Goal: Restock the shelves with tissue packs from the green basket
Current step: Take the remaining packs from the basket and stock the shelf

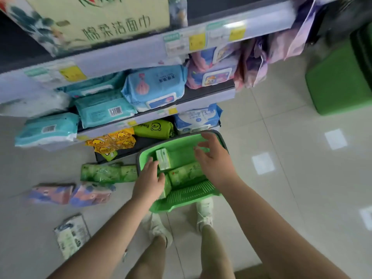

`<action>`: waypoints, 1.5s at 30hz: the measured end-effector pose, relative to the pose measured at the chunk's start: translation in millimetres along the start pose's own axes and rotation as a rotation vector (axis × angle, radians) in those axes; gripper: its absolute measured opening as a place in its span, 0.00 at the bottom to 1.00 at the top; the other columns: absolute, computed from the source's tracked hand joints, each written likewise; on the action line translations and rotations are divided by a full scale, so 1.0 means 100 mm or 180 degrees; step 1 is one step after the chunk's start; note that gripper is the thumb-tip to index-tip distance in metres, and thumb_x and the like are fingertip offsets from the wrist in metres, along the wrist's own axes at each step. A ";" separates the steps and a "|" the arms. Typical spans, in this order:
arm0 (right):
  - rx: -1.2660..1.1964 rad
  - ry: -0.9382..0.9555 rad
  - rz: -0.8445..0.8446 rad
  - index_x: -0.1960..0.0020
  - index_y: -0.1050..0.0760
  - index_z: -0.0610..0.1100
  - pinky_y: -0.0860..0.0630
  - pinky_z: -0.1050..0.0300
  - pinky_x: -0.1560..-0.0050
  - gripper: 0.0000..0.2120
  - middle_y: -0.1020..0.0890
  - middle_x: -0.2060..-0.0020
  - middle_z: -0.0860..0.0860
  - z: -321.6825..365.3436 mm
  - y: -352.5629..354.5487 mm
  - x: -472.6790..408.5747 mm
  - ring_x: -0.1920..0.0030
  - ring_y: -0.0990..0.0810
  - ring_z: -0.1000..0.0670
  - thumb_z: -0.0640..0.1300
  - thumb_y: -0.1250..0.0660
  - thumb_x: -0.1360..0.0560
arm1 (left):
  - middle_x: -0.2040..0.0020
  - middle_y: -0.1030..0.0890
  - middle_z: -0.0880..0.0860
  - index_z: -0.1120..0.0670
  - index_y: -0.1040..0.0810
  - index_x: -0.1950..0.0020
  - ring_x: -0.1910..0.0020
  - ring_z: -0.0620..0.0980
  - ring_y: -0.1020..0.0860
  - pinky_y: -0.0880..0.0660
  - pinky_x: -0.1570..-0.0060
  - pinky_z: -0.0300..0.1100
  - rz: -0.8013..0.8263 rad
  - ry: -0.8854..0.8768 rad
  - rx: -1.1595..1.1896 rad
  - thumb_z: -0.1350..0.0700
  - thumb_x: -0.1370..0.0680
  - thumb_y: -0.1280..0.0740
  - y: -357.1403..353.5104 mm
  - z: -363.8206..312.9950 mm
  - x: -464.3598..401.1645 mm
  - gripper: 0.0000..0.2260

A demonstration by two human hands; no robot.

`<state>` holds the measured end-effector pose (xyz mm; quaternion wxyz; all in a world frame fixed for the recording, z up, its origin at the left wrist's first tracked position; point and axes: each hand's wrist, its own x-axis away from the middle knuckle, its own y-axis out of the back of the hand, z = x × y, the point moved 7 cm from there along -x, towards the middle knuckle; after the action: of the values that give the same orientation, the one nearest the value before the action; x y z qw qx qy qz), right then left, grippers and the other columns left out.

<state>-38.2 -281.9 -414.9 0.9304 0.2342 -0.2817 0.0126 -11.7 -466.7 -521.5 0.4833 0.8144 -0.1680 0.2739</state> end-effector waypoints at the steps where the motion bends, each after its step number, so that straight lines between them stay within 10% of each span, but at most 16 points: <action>1: 0.0008 -0.0036 0.0004 0.31 0.37 0.48 0.26 0.53 0.48 0.21 0.24 0.39 0.50 -0.16 0.02 -0.05 0.52 0.24 0.51 0.46 0.39 0.22 | 0.23 0.47 0.52 0.55 0.40 0.26 0.29 0.52 0.35 0.31 0.37 0.47 0.0134 0.0124 -0.0049 0.55 0.20 0.41 -0.18 0.06 -0.15 0.23; 8: 0.0322 -0.0149 0.0061 0.30 0.39 0.48 0.27 0.57 0.48 0.22 0.25 0.38 0.50 -1.16 0.08 -0.49 0.51 0.22 0.50 0.47 0.40 0.22 | 0.28 0.35 0.57 0.53 0.41 0.26 0.45 0.59 0.23 0.25 0.57 0.47 0.0595 0.0730 -0.0109 0.55 0.21 0.40 -1.09 0.39 -1.01 0.24; 17: 0.0587 -0.0170 0.0288 0.30 0.40 0.48 0.24 0.51 0.48 0.22 0.21 0.44 0.48 -1.94 -0.07 -0.96 0.49 0.20 0.48 0.48 0.40 0.22 | 0.26 0.43 0.63 0.62 0.56 0.24 0.36 0.62 0.30 0.31 0.40 0.48 0.0306 0.2030 0.0369 0.51 0.25 0.31 -1.63 0.84 -1.69 0.42; 22: 0.0829 -0.0064 0.0467 0.29 0.41 0.48 0.26 0.51 0.42 0.23 0.25 0.36 0.50 -2.22 -0.22 -1.17 0.43 0.22 0.48 0.49 0.41 0.22 | 0.32 0.32 0.64 0.64 0.46 0.26 0.43 0.58 0.25 0.31 0.53 0.41 0.0016 0.2321 0.0855 0.53 0.24 0.32 -1.86 0.93 -1.88 0.34; 27: 0.0925 -0.0042 0.0399 0.28 0.42 0.47 0.26 0.50 0.44 0.23 0.25 0.37 0.47 -2.27 -0.32 -1.32 0.43 0.23 0.46 0.48 0.41 0.22 | 0.41 0.26 0.58 0.63 0.38 0.30 0.69 0.47 0.33 0.34 0.78 0.34 -0.0407 0.2240 0.1101 0.59 0.23 0.34 -1.84 0.96 -1.88 0.25; 31: 0.0769 -0.0116 0.0350 0.28 0.41 0.47 0.26 0.54 0.48 0.24 0.24 0.39 0.47 -2.13 -0.39 -1.27 0.46 0.22 0.47 0.48 0.40 0.22 | 0.33 0.30 0.61 0.61 0.39 0.29 0.48 0.56 0.24 0.31 0.63 0.39 -0.0530 0.1851 0.0972 0.57 0.24 0.33 -1.68 0.83 -1.66 0.27; 37: 0.0686 -0.0084 0.0349 0.28 0.41 0.46 0.27 0.54 0.50 0.24 0.25 0.39 0.46 -1.65 -0.35 -1.05 0.46 0.23 0.45 0.48 0.40 0.22 | 0.54 0.27 0.59 0.63 0.32 0.43 0.61 0.53 0.29 0.31 0.64 0.46 -0.0542 0.1385 0.1316 0.49 0.26 0.31 -1.12 0.58 -1.06 0.22; 45: 0.0894 -0.0041 -0.0153 0.29 0.38 0.42 0.33 0.54 0.42 0.23 0.26 0.38 0.43 -0.87 -0.07 -0.59 0.36 0.31 0.43 0.47 0.40 0.22 | 0.55 0.29 0.52 0.56 0.29 0.52 0.56 0.48 0.29 0.28 0.45 0.62 -0.0595 0.0739 0.2885 0.48 0.33 0.30 -0.09 0.02 0.16 0.17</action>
<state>-41.7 -243.5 -513.4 0.8867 0.3689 -0.2773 0.0280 6.1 -464.2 -519.1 0.1175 0.9187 0.0975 0.3642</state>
